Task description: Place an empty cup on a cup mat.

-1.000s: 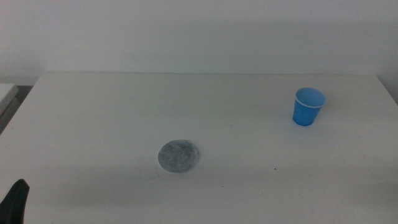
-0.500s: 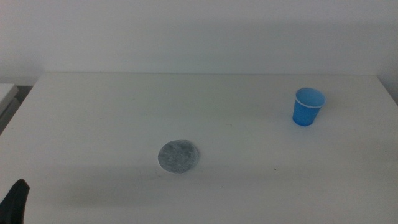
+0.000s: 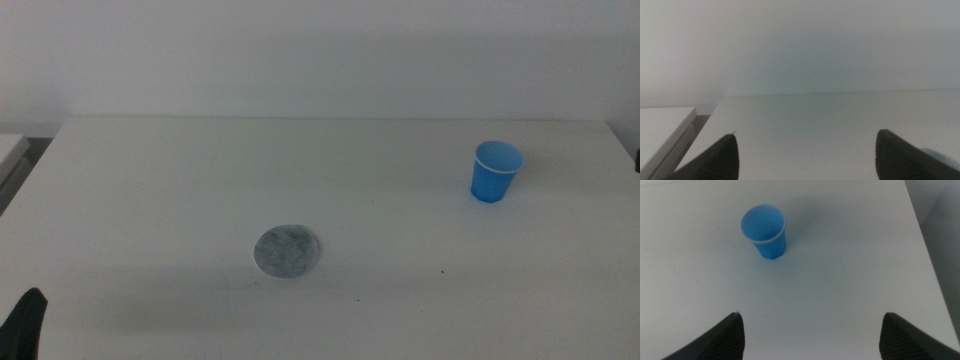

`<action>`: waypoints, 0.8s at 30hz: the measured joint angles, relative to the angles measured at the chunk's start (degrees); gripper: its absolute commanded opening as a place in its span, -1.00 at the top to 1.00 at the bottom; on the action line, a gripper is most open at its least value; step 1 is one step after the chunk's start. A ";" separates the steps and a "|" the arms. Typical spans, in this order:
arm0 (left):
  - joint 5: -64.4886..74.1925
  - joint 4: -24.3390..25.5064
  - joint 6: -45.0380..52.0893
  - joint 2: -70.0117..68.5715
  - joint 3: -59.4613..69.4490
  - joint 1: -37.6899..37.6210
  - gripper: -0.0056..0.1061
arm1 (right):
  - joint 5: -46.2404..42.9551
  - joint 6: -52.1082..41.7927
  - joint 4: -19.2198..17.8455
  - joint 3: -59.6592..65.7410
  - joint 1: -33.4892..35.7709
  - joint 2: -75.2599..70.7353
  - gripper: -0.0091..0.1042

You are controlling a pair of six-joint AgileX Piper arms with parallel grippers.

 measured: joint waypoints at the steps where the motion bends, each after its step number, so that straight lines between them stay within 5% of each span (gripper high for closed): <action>1: 0.00 0.00 0.00 0.00 0.00 0.00 -0.78 | -0.47 0.20 0.38 -0.26 0.00 0.92 -0.80; 24: 0.00 0.00 0.00 0.00 0.00 0.00 -0.78 | 9.11 1.03 3.92 -35.64 3.43 44.77 -0.80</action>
